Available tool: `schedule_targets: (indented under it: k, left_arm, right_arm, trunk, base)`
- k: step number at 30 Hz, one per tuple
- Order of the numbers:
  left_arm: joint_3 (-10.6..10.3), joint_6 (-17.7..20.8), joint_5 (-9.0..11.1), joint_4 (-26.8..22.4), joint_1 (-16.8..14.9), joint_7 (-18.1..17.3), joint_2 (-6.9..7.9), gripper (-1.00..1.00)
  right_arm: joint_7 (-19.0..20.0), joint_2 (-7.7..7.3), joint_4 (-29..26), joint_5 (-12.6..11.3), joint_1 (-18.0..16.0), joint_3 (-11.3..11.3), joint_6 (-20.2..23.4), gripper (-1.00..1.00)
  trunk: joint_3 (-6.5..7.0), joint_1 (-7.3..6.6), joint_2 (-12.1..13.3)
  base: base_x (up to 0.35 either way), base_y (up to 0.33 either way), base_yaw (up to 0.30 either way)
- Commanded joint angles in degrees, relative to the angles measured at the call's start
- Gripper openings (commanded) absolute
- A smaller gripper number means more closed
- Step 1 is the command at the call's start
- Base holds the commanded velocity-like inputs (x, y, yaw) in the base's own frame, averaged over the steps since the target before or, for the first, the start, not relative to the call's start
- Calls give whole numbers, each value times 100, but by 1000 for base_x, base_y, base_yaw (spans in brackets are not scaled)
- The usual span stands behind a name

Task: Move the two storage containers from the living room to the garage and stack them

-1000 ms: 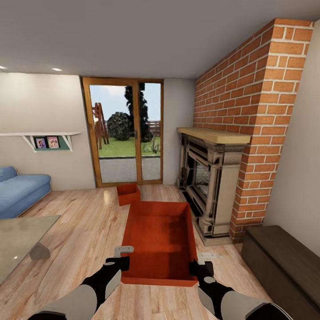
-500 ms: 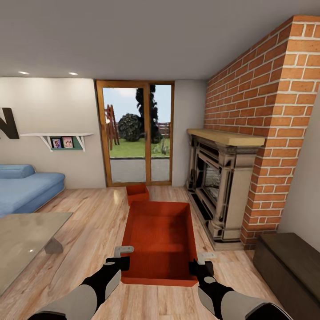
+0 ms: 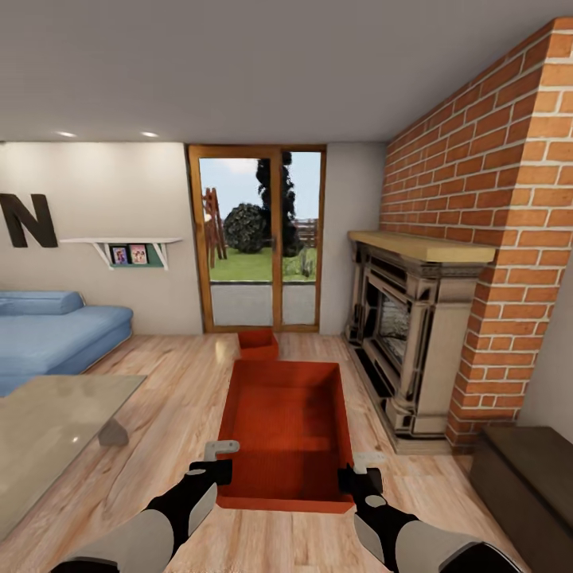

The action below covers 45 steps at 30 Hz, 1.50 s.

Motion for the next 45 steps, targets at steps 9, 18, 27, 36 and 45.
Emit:
schedule_targets:
  k: [9,18,27,36,45]
  left_arm:
    - [101,39,-28,-12,-3,146,39,-100]
    - [110,39,-28,-12,-3,147,40,-100]
    - [110,39,-28,-12,-3,147,40,-100]
    - [110,39,-28,-12,-3,147,39,-100]
    - [110,39,-28,-12,-3,147,39,-100]
  right_arm:
    - [-4,-4,-11,57,-6,-169,-6,-100]
    - [-5,1,-11,58,-8,-167,-7,-100]
    - [-4,2,-11,62,-4,-168,-6,-100]
    - [-3,2,-11,66,-6,-168,-8,-100]
    - [0,2,-11,66,-6,-168,-11,-100]
  trunk:
    - [-10,1,-8]
    - [-10,1,-8]
    - [-10,1,-8]
    - [-10,1,-8]
    - [-10,1,-8]
  base:
    - [0,0,271]
    - [0,0,274]
    - [0,0,275]
    - [0,0,277]
    - [0,0,277]
